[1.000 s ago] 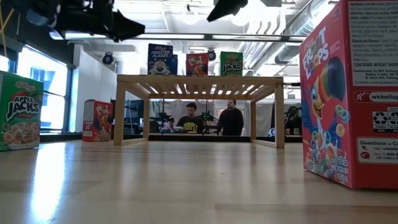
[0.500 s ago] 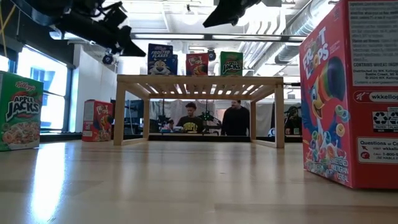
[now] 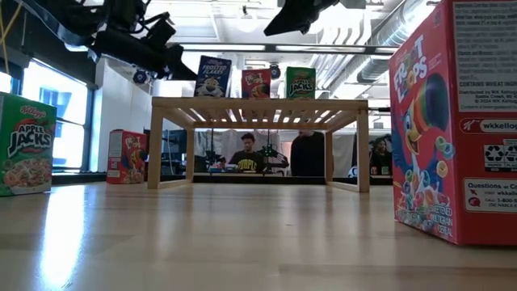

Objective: Stack cereal on shelf
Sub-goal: Put the top blue cereal box on the shelf aligned with the other blue cereal box

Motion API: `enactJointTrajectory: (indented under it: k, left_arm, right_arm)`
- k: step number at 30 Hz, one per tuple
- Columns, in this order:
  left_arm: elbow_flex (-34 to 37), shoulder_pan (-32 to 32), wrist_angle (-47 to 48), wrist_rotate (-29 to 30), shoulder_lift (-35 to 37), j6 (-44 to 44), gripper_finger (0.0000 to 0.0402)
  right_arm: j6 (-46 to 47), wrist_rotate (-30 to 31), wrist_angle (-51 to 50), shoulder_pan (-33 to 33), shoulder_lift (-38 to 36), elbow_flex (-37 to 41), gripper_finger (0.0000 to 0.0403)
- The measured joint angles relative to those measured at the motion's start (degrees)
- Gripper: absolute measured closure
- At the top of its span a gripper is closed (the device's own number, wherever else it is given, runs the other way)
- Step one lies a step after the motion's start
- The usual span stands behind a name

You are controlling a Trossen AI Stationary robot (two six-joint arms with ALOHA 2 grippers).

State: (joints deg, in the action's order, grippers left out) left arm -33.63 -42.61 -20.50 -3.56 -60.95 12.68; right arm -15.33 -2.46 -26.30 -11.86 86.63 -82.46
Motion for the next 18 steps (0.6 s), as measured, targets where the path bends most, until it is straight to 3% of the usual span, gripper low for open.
enactJointTrajectory:
  k: [5, 10, 15, 18]
  left_arm:
    - [0.02, -1.88, 2.5, 0.51, 5.59, -0.15, 0.0394]
    - [0.0, -2.1, 10.97, -2.98, 12.66, -1.07, 0.0394]
    - [0.85, 1.35, 14.67, -9.95, 16.55, -1.06, 0.0394]
    - [2.4, 4.07, 14.56, -9.75, 15.41, -0.22, 0.0394]
  right_arm:
    - [0.28, 0.0, -0.63, 0.0, 0.02, 0.0, 0.0403]
    - [0.28, -0.01, 0.1, 0.0, 0.04, 0.48, 0.0403]
    - [0.48, -2.36, 8.63, 0.0, 0.04, 7.32, 0.0403]
    - [1.9, -3.14, 17.38, 0.0, 0.07, 12.78, 0.0403]
